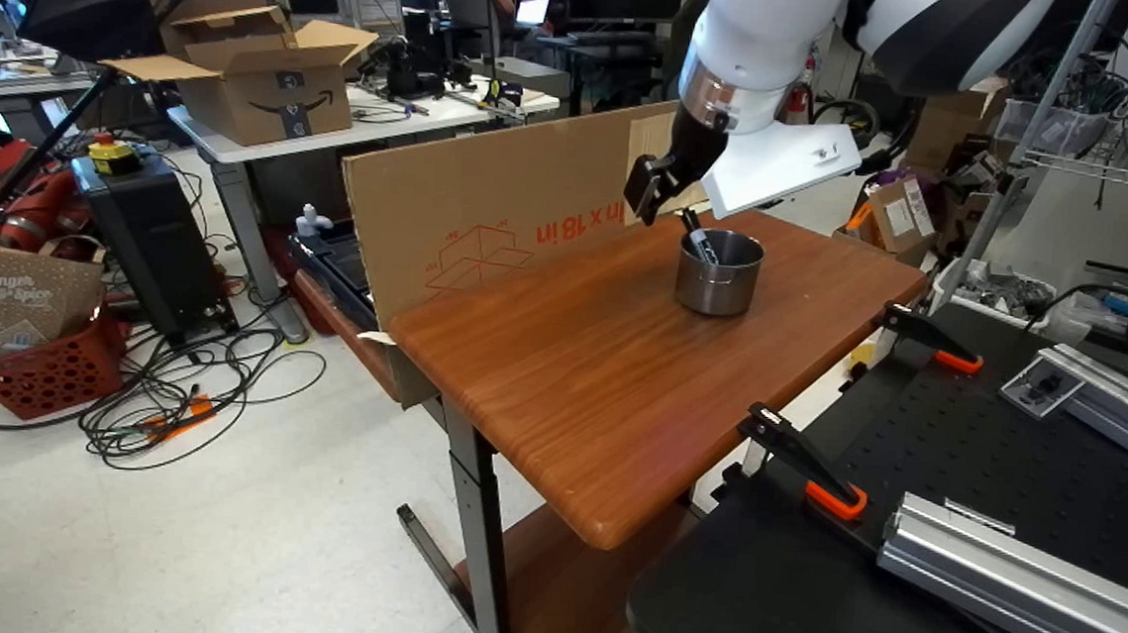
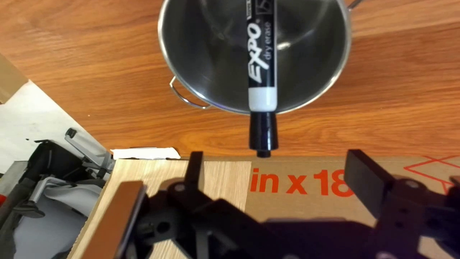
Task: Pick the marker and put it in the pot
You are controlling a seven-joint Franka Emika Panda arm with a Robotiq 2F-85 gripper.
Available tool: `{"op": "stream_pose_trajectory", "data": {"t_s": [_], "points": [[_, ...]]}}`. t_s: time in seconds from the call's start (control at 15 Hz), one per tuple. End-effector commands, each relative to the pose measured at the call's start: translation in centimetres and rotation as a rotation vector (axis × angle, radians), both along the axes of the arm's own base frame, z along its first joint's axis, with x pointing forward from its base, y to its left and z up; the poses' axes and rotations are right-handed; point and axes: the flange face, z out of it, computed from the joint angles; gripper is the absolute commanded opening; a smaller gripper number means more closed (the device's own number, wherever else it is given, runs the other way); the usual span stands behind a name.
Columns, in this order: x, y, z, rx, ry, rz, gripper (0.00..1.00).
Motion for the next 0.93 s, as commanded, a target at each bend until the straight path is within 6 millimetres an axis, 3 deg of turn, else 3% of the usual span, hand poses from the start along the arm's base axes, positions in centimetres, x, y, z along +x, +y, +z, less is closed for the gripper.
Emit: {"op": "stream_pose_trajectory", "data": {"t_s": [0.0, 0.53, 0.87], "points": [[0.3, 0.0, 0.7, 0.021, -0.014, 0.019, 1.0], [0.6, 1.6, 5.3, 0.037, -0.087, 0.051, 1.0], [0.4, 1.8, 5.0, 0.032, -0.075, 0.07, 1.0]]}}
